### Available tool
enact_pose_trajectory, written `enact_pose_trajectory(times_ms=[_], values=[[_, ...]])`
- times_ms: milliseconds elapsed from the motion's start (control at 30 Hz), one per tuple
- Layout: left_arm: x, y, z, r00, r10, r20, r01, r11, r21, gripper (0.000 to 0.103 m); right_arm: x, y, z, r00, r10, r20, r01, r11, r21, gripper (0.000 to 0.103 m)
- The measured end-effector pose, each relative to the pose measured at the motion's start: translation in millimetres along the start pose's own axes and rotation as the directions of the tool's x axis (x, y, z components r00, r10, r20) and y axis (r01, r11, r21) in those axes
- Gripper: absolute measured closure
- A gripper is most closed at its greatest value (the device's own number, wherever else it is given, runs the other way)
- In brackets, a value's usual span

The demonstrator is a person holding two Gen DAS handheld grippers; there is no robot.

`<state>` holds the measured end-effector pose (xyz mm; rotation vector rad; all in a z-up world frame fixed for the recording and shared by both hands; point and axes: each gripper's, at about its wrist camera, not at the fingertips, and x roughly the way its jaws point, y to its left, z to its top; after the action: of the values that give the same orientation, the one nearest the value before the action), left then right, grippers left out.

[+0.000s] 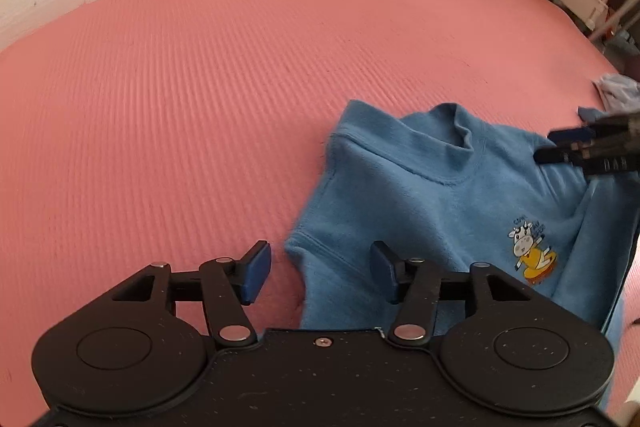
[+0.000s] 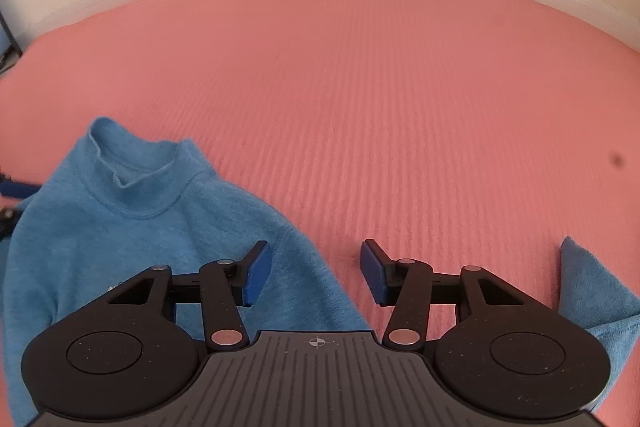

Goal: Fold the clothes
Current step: 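Grasp the shirt body with the left gripper while the right gripper grasps it too, then lift the shirt with both grippers and lay it back down flat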

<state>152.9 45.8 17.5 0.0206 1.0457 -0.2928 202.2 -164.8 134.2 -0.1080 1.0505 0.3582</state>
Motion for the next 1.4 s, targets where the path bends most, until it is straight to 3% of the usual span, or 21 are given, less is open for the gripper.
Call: enact_pose_trajectory(times_ms=[133,200,333,467,600,700,767,833,1000,1067,1200,1300,1400], values=[[1,-4,-1,1.0,0.002,-0.011,-0.002,1.0,0.012,0.049,-5,13,-6,1.0,0.004,-0.009,-0.005,0.998,-0.069,0.068],[1,-11,-3,1.0,0.006,-0.026,-0.005,0.999,0.039,0.049,-7,20,-8,1.0,0.004,-0.016,-0.005,0.996,-0.093,0.082],[-1,-19,-5,0.997,0.005,-0.075,-0.001,0.999,0.046,0.055,-12,40,-10,0.998,-0.052,-0.021,0.047,0.983,-0.177,0.1],[-4,-23,-6,0.995,0.007,-0.098,-0.005,1.0,0.02,0.096,-20,43,-10,0.996,-0.087,0.0,0.086,0.981,-0.173,0.1],[-12,-35,-6,0.996,0.079,-0.049,-0.075,0.994,0.079,0.1,-35,43,-5,0.991,-0.122,0.054,0.13,0.977,-0.17,0.1],[-36,-36,11,0.985,0.153,0.085,-0.161,0.981,0.108,0.1,-51,46,-3,0.976,-0.167,0.137,0.191,0.963,-0.188,0.1],[-57,-36,25,0.96,0.2,0.194,-0.225,0.968,0.115,0.1,-68,49,4,0.949,-0.212,0.234,0.26,0.944,-0.202,0.1],[-83,-34,42,0.927,0.225,0.3,-0.262,0.961,0.089,0.1,-87,51,12,0.905,-0.253,0.342,0.332,0.922,-0.198,0.1],[-156,-37,79,0.809,0.244,0.536,-0.299,0.954,0.018,0.1,-143,46,36,0.758,-0.312,0.573,0.438,0.894,-0.092,0.1],[-184,-40,88,0.762,0.23,0.605,-0.291,0.957,0.003,0.099,-169,44,42,0.7,-0.317,0.64,0.449,0.892,-0.049,0.1],[-231,-45,95,0.687,0.195,0.7,-0.27,0.963,-0.004,0.099,-223,43,51,0.584,-0.312,0.749,0.455,0.89,0.017,0.1],[-262,-47,92,0.643,0.164,0.748,-0.249,0.968,0.001,0.099,-252,43,42,0.555,-0.286,0.781,0.424,0.905,0.03,0.1],[-291,-48,83,0.628,0.114,0.77,-0.215,0.976,0.031,0.099,-280,42,30,0.531,-0.258,0.807,0.389,0.92,0.039,0.1]])
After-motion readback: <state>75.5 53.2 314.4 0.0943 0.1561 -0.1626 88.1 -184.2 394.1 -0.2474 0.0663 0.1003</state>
